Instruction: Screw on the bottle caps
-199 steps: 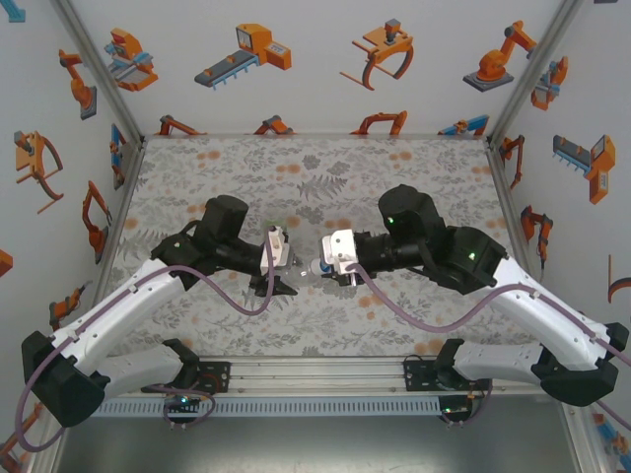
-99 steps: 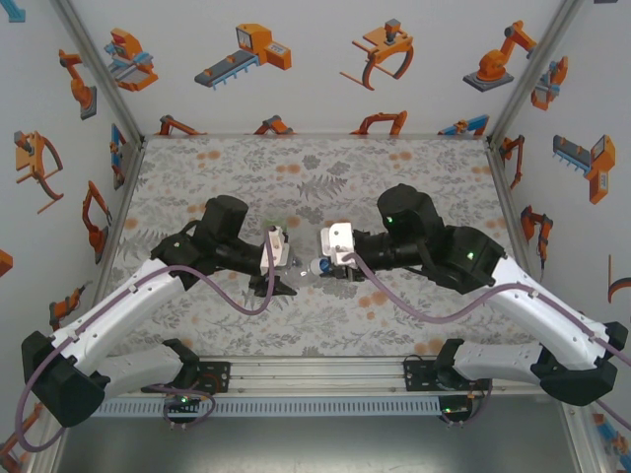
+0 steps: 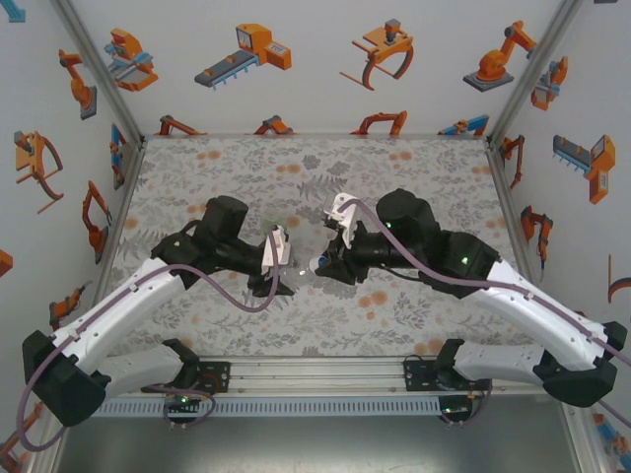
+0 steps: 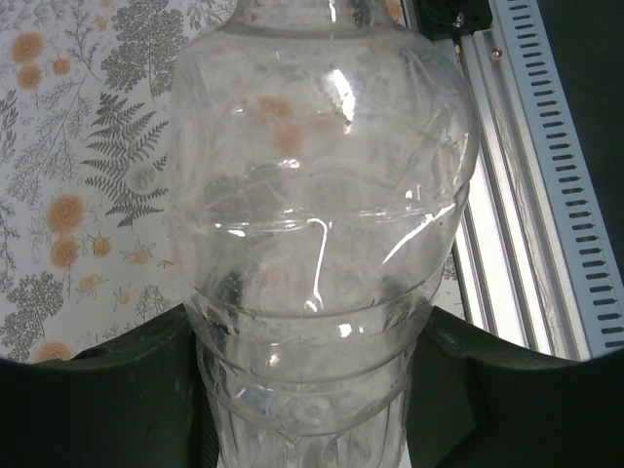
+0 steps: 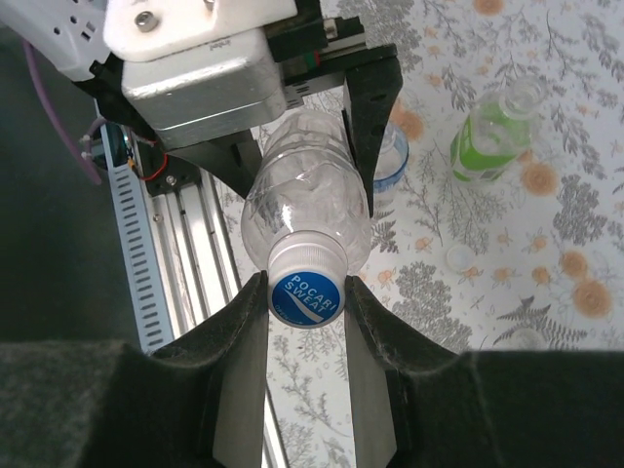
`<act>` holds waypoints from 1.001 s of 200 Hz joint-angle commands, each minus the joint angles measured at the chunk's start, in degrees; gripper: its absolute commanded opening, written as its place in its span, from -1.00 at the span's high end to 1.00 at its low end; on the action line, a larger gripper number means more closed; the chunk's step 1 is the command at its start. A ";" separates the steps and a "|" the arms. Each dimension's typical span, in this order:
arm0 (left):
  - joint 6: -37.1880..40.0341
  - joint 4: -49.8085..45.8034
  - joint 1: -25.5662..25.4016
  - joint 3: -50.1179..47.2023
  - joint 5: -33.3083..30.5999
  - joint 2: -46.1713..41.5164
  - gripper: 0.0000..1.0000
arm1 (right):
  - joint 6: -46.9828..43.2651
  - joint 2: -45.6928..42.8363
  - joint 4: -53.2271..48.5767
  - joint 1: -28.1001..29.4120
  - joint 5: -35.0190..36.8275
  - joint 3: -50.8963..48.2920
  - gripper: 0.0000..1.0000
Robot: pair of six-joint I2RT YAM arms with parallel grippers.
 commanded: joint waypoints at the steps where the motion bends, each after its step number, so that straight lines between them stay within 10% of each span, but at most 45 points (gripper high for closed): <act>1: 0.85 1.92 -0.72 1.97 1.94 -0.84 1.00 | 8.79 2.71 -0.49 0.18 7.55 3.35 1.00; 114: -1.91 4.18 -0.67 1.69 -2.64 -1.35 0.94 | 56.96 2.14 1.95 0.15 18.71 -2.51 1.00; 158: -3.63 5.87 -0.65 1.16 -3.24 -2.05 -0.21 | 52.85 3.63 -0.56 0.13 18.50 0.25 1.00; 168: -4.06 6.78 -0.67 0.64 -4.19 -2.52 -0.99 | 51.12 4.52 -2.77 0.16 18.93 2.16 1.00; 200: -4.94 7.27 -0.59 0.61 -6.73 -2.71 -0.94 | 46.03 6.76 -9.18 -1.16 20.83 6.64 1.00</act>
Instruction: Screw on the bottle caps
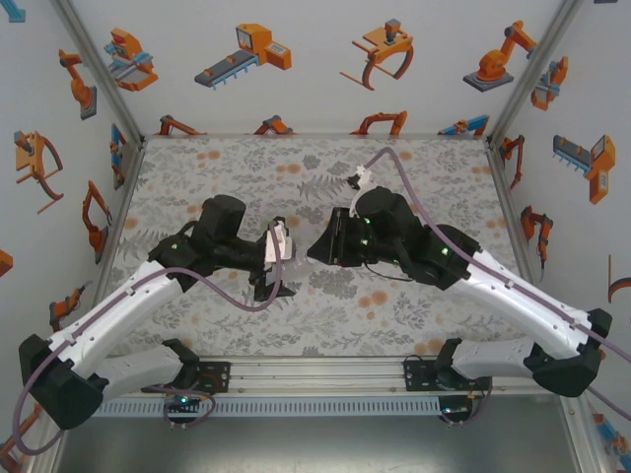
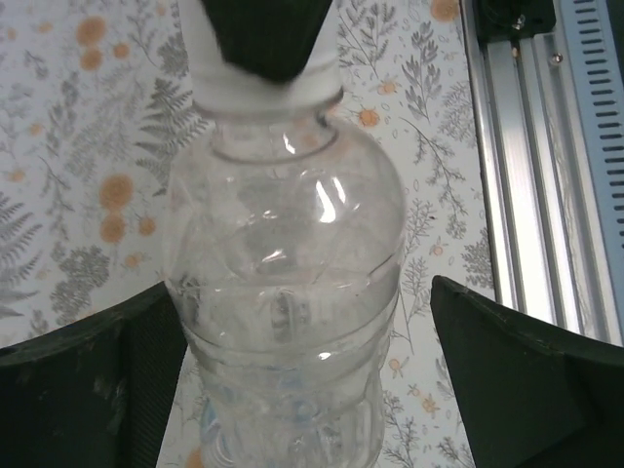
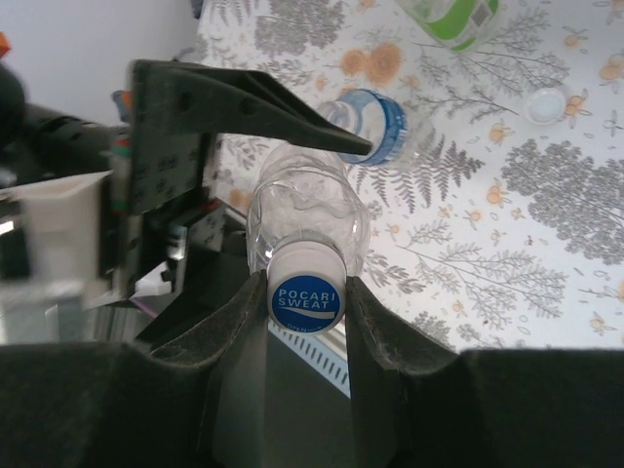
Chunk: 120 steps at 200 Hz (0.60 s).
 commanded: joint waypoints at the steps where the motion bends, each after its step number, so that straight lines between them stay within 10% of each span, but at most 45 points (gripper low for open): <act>1: -1.09 3.01 -0.22 0.68 -0.67 -1.07 -0.94 | -3.94 1.30 -5.79 -1.50 2.80 4.22 1.00; 120: -28.52 9.87 8.80 4.45 -24.95 -0.31 -0.94 | -32.56 25.17 -24.95 -25.40 7.78 31.23 1.00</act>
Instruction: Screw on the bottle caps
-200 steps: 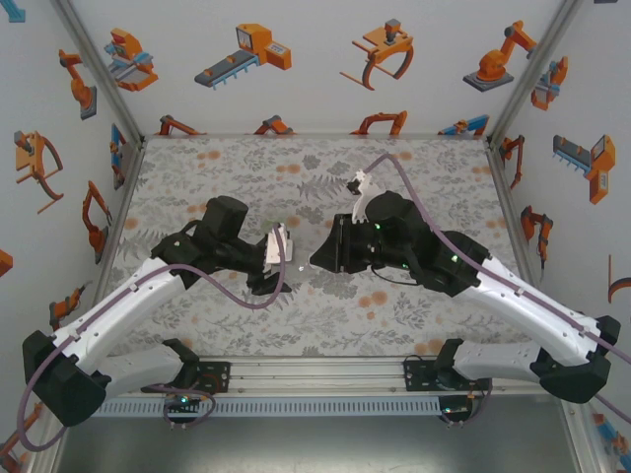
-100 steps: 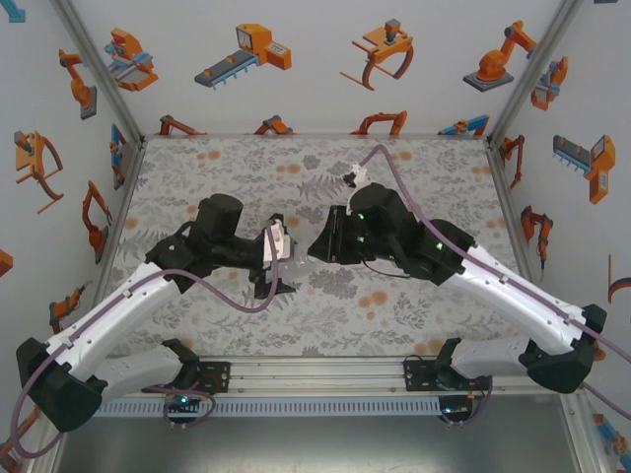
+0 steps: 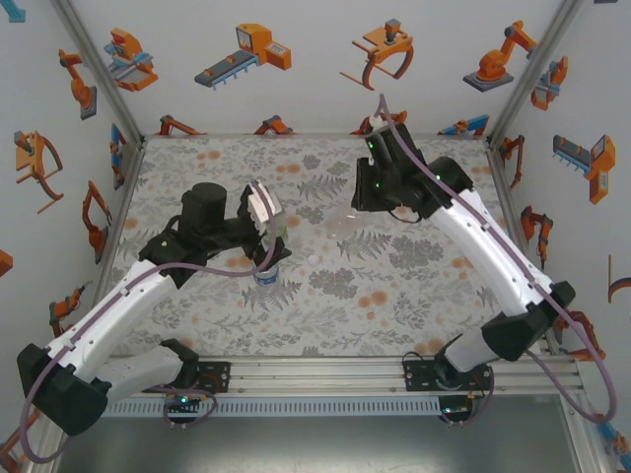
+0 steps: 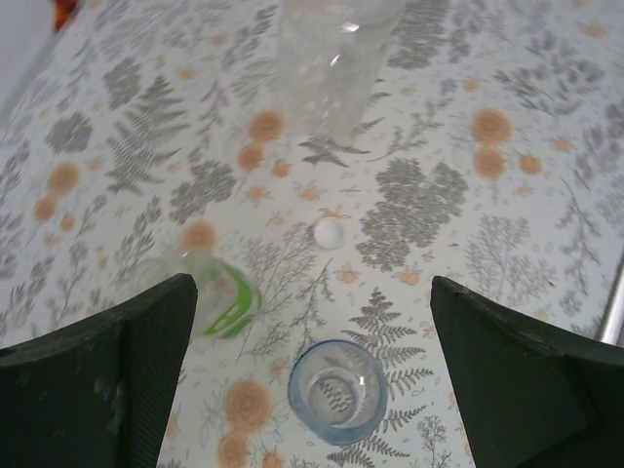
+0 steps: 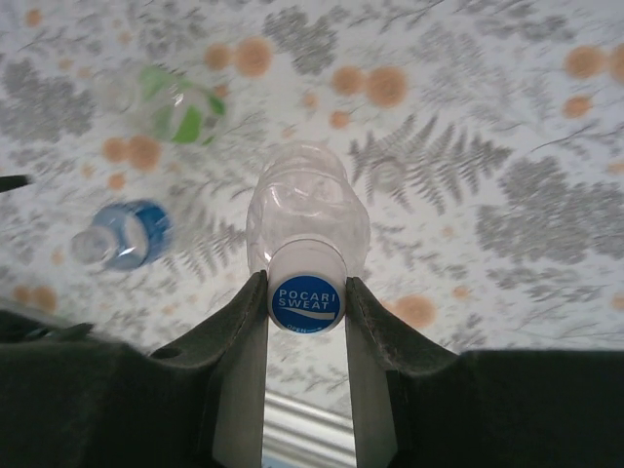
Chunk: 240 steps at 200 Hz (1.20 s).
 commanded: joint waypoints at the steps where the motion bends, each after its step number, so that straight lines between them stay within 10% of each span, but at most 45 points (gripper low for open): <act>1: -9.60 -0.21 2.31 4.09 -7.41 0.25 -0.94 | -9.47 6.34 -4.86 -3.84 2.55 7.57 1.00; 124: -9.79 -0.34 4.22 4.25 -0.56 3.95 -0.94 | -19.92 32.32 -3.56 -14.29 1.50 26.36 1.00; 240: -8.83 -0.68 4.19 4.21 -2.11 4.35 -0.94 | -18.83 35.88 -1.80 -14.83 -0.32 23.15 0.90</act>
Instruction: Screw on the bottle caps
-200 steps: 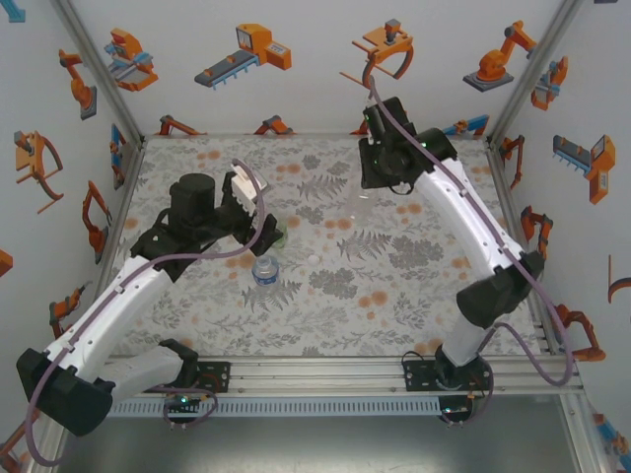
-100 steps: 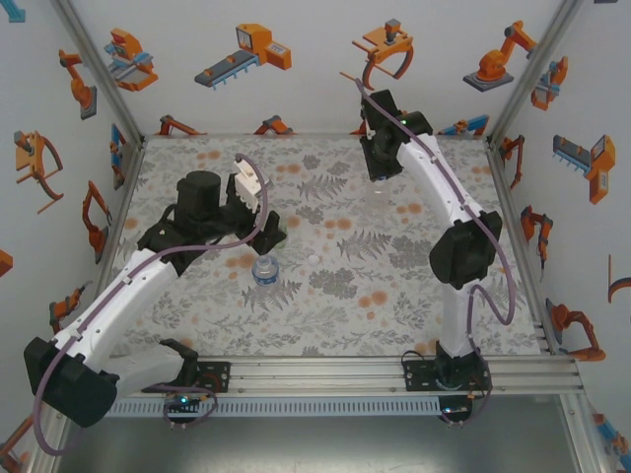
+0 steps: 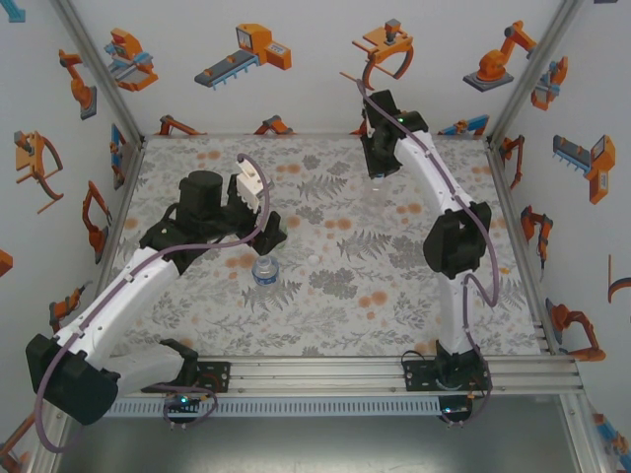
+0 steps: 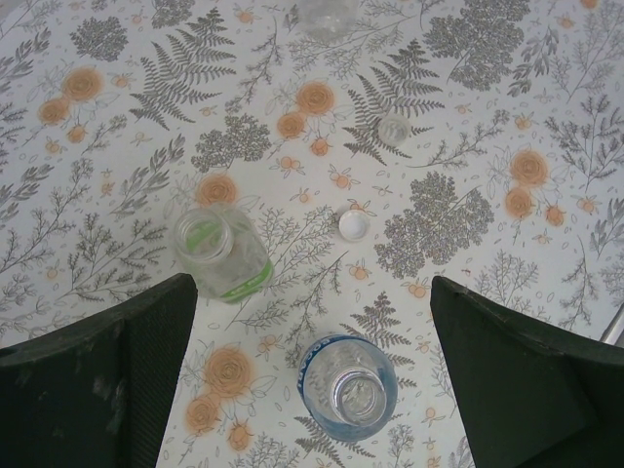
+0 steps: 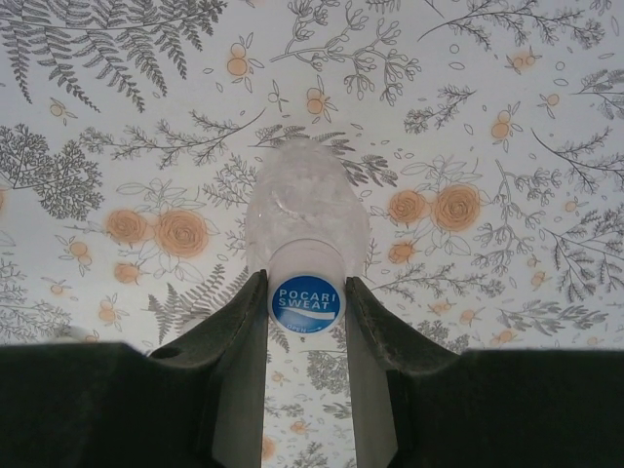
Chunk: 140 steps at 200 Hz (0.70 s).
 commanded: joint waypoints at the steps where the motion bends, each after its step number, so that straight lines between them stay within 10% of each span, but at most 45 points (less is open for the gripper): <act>1: 0.70 -0.09 0.22 1.44 0.37 0.16 -0.94 | 0.02 -0.54 -0.42 0.20 -1.00 -2.20 0.90; 69: 0.70 -0.32 0.28 1.59 1.27 0.48 -0.94 | 0.34 -1.68 -0.32 0.10 -1.32 -3.47 0.03; 140: 0.24 0.35 0.43 1.27 0.08 -0.08 -0.94 | 0.72 -7.75 -2.21 0.25 -1.44 -1.36 -0.11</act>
